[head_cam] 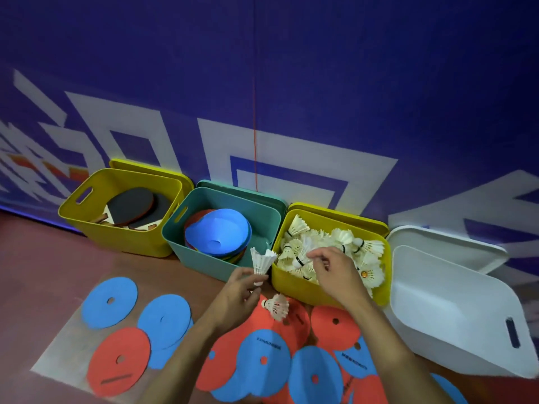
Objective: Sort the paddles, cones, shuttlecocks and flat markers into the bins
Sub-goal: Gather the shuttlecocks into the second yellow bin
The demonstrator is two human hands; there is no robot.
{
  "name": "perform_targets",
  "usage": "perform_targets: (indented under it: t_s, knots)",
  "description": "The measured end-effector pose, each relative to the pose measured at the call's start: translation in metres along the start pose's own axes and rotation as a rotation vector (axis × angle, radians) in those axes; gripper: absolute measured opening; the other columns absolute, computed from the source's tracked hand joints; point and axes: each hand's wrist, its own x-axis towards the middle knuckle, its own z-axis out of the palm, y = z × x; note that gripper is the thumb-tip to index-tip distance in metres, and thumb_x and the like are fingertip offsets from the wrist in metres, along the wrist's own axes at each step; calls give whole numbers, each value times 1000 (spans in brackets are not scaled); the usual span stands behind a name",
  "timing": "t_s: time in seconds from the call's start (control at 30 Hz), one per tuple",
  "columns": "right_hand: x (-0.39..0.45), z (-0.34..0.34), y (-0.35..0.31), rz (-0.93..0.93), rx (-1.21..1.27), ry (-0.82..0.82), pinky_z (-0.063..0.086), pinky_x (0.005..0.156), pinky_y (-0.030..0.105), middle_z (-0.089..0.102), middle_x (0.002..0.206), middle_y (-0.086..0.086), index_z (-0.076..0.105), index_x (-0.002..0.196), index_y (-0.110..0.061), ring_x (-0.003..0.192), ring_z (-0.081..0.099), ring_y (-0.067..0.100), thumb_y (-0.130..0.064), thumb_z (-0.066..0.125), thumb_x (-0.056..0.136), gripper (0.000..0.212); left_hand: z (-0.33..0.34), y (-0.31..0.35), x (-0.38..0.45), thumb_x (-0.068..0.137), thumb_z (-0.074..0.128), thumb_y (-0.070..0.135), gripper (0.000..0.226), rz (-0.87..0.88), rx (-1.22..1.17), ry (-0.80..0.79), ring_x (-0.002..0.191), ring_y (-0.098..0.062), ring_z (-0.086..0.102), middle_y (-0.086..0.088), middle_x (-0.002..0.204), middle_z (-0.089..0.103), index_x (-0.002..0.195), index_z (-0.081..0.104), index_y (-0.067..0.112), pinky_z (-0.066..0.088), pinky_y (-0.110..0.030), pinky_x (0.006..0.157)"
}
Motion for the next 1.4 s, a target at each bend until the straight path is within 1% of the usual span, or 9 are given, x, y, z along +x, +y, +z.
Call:
perform_targets:
  t_s: [0.13, 0.3, 0.57, 0.87, 1.0, 1.07, 1.17, 1.3, 1.4]
  knots:
    - [17, 10, 9, -3, -169, -84, 48, 97, 27, 59, 112, -4, 71, 112, -21, 99, 62, 11, -19, 50, 96, 27, -7, 19, 27, 100, 53, 26, 32, -6, 43, -42, 102, 1, 51, 7, 126, 42, 131, 60, 28, 37, -10, 91]
    - [6, 38, 16, -17, -280, -276, 44, 105, 32, 54, 127, -5, 66, 121, -22, 115, 56, 11, -22, 46, 97, 31, -19, 25, 61, 98, 54, 25, 36, -12, 112, -64, 115, -6, 49, 1, 130, 42, 134, 59, 25, 35, -13, 101]
    - [-13, 44, 18, -10, -210, -248, 39, 106, 21, 40, 142, -12, 62, 124, -23, 129, 46, 6, -23, 43, 101, 30, -14, 29, 125, 98, 54, 25, 37, -3, 222, -188, 126, -15, 48, -4, 135, 44, 135, 60, 23, 32, -20, 106]
    - [-24, 23, 23, 1, -172, -161, 38, 91, 12, 42, 129, -19, 66, 111, -27, 108, 51, -1, -24, 43, 101, 25, 21, 23, 176, 100, 42, 7, 42, -2, 257, -359, 143, -27, 33, -9, 155, 30, 134, 61, 24, 35, -35, 114]
    - [-26, 26, 16, -51, -173, -99, 41, 86, 11, 46, 113, -24, 65, 97, -29, 101, 50, -6, -21, 44, 100, 22, -9, 8, 143, 96, 46, 24, 36, 30, 165, -224, 133, -17, 44, -10, 143, 41, 127, 65, 27, 32, -28, 112]
    - [-29, 40, 9, -75, -142, -106, 45, 82, 15, 51, 101, -22, 62, 90, -30, 96, 54, -3, -21, 44, 98, 22, -32, -5, 110, 90, 44, 29, 40, 43, 113, -172, 108, 4, 54, -5, 130, 48, 122, 68, 23, 37, -17, 100]
    - [-34, 80, 10, -77, -125, -234, 50, 80, 25, 57, 94, -20, 62, 90, -30, 91, 56, -1, -23, 44, 94, 20, -55, -37, 48, 88, 44, 38, 38, -16, 32, -95, 87, 5, 58, 7, 114, 51, 114, 69, 26, 44, -11, 81]
    - [-44, 141, 46, 141, -222, -506, 46, 100, 29, 44, 123, -7, 58, 115, -46, 109, 55, 10, -26, 47, 88, 35, -46, -85, -19, 84, 38, 40, 48, -126, 25, -73, 88, 23, 47, 24, 106, 46, 116, 69, 24, 40, -3, 80]
    - [-45, 164, 62, 331, -279, -600, 45, 105, 32, 32, 135, 2, 44, 132, -59, 124, 51, 22, -33, 48, 80, 58, -21, -107, -40, 85, 43, 29, 47, -240, 35, -138, 99, 20, 46, 18, 111, 48, 126, 65, 21, 42, -15, 92]
